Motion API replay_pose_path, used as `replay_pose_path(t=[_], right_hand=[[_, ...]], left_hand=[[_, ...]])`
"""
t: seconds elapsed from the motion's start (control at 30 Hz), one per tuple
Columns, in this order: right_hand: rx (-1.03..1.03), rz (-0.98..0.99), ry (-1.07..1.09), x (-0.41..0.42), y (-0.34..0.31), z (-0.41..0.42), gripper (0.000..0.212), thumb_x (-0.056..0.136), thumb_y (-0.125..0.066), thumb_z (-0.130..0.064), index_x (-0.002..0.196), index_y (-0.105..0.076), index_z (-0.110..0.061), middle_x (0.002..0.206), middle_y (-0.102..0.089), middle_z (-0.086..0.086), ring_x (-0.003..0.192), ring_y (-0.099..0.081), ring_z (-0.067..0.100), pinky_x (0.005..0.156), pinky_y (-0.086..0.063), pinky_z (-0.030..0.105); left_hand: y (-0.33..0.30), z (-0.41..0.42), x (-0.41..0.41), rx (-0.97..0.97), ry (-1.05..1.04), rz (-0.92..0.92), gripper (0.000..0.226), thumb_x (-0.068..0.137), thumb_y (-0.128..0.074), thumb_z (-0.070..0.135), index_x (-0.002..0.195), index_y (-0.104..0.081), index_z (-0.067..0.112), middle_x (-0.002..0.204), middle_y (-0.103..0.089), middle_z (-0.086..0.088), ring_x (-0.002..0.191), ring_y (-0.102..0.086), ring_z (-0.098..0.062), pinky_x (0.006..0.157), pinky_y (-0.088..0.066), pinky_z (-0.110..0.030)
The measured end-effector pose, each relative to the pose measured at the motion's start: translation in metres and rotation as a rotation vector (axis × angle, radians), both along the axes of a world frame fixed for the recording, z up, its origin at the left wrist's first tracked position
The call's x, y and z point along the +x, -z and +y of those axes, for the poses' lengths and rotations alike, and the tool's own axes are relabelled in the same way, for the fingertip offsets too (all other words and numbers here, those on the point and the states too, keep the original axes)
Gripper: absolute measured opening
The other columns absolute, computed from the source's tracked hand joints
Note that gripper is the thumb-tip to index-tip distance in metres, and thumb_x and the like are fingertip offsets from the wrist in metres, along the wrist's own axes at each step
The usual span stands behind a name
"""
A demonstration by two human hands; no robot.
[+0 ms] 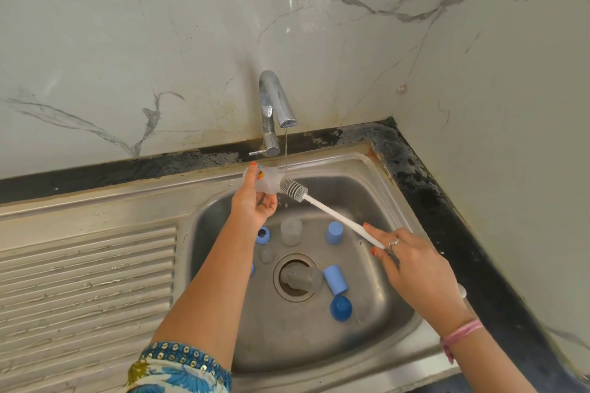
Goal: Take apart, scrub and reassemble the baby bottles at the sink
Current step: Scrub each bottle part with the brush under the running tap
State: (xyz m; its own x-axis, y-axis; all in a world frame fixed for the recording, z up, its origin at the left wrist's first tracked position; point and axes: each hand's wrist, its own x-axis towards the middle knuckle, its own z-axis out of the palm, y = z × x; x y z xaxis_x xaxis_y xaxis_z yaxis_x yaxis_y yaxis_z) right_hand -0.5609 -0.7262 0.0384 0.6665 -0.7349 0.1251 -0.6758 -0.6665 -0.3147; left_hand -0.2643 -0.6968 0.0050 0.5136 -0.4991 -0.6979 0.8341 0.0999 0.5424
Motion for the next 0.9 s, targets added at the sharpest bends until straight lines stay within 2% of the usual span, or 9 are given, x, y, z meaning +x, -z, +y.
replay_pose_path(t=[0.17, 0.3, 0.37, 0.47, 0.53, 0.6, 0.77, 0.83, 0.9], right_hand=[[-0.249, 0.306, -0.047, 0.015, 0.01, -0.001, 0.044, 0.102, -0.044, -0.036, 0.145, -0.037, -0.042, 0.089, -0.053, -0.007, 0.071, -0.05, 0.013, 0.054, -0.043, 0.025], [-0.016, 0.31, -0.05, 0.041, 0.013, 0.008, 0.044, 0.105, -0.03, -0.037, 0.148, -0.026, -0.037, 0.087, -0.04, -0.008, 0.067, -0.047, 0.012, 0.058, -0.043, 0.025], [0.418, 0.042, 0.033, 0.053, 0.011, 0.013, 0.036, 0.103, -0.037, -0.036, 0.137, -0.046, -0.029, 0.076, -0.048, -0.006, 0.057, -0.047, 0.009, 0.052, -0.04, 0.023], [1.596, -0.571, 0.351, 0.055, 0.002, 0.014, 0.029, 0.1, -0.049, -0.029, 0.122, -0.065, -0.017, 0.066, -0.051, -0.001, 0.044, -0.035, 0.007, 0.038, -0.03, 0.019], [1.961, -0.679, 0.363, 0.048, -0.005, 0.01, 0.03, 0.099, -0.049, -0.028, 0.117, -0.07, -0.018, 0.066, -0.045, -0.002, 0.044, -0.029, 0.004, 0.038, -0.022, 0.015], [1.843, -0.607, 0.327, 0.048, -0.007, 0.011, 0.03, 0.099, -0.048, -0.032, 0.116, -0.071, -0.023, 0.065, -0.044, -0.003, 0.043, -0.028, 0.004, 0.038, -0.022, 0.016], [0.2, 0.28, 0.043, 0.049, 0.006, 0.01, 0.035, 0.103, -0.027, -0.043, 0.13, -0.043, -0.027, 0.077, -0.056, -0.003, 0.06, -0.055, 0.013, 0.056, -0.05, 0.031], [0.141, 0.258, 0.002, 0.05, 0.007, 0.01, 0.036, 0.102, -0.031, -0.044, 0.134, -0.038, -0.028, 0.081, -0.054, -0.002, 0.065, -0.056, 0.015, 0.06, -0.05, 0.029], [0.452, 0.095, -0.019, 0.054, 0.006, 0.01, 0.033, 0.1, -0.042, -0.042, 0.129, -0.049, -0.026, 0.071, -0.049, -0.006, 0.055, -0.046, 0.008, 0.052, -0.041, 0.023]], left_hand=[[-0.005, -0.009, -0.009, 0.041, 0.218, -0.131, 0.019, 0.086, -0.062, 0.03, 0.091, -0.059, 0.011, 0.081, -0.066, -0.007, 0.074, -0.063, -0.02, 0.068, -0.054, -0.033], [-0.019, -0.027, -0.018, 0.053, 0.182, -0.157, 0.022, 0.082, -0.071, 0.031, 0.085, -0.054, 0.016, 0.066, -0.051, -0.004, 0.057, -0.048, -0.018, 0.061, -0.045, -0.032], [-0.02, -0.034, -0.026, 0.015, 0.2, -0.156, 0.026, 0.08, -0.076, 0.029, 0.09, -0.057, 0.016, 0.073, -0.055, -0.005, 0.062, -0.054, -0.017, 0.067, -0.05, -0.035], [-0.016, -0.032, -0.033, -0.229, 0.195, -0.043, 0.034, 0.078, -0.077, 0.029, 0.101, -0.057, 0.016, 0.077, -0.062, -0.006, 0.064, -0.062, -0.015, 0.074, -0.057, -0.036], [-0.009, -0.028, -0.031, -0.418, 0.124, 0.049, 0.051, 0.072, -0.081, 0.034, 0.112, -0.056, 0.016, 0.078, -0.07, -0.006, 0.071, -0.067, -0.015, 0.076, -0.058, -0.038], [-0.006, -0.025, -0.026, -0.465, 0.149, 0.088, 0.053, 0.075, -0.077, 0.046, 0.113, -0.056, 0.015, 0.086, -0.071, -0.006, 0.08, -0.068, -0.015, 0.078, -0.057, -0.04], [-0.005, -0.03, -0.021, 0.135, 0.322, -0.364, 0.048, 0.086, -0.068, 0.036, 0.123, -0.04, 0.023, 0.107, -0.055, -0.011, 0.087, -0.06, -0.024, 0.075, -0.057, -0.043], [-0.007, -0.032, -0.021, 0.094, 0.258, -0.347, 0.058, 0.083, -0.072, 0.029, 0.13, -0.039, 0.025, 0.109, -0.054, -0.011, 0.087, -0.059, -0.025, 0.075, -0.057, -0.043], [-0.013, -0.032, -0.021, 0.019, 0.179, -0.234, 0.053, 0.08, -0.076, 0.031, 0.124, -0.048, 0.021, 0.103, -0.058, -0.009, 0.081, -0.061, -0.022, 0.072, -0.058, -0.043]])
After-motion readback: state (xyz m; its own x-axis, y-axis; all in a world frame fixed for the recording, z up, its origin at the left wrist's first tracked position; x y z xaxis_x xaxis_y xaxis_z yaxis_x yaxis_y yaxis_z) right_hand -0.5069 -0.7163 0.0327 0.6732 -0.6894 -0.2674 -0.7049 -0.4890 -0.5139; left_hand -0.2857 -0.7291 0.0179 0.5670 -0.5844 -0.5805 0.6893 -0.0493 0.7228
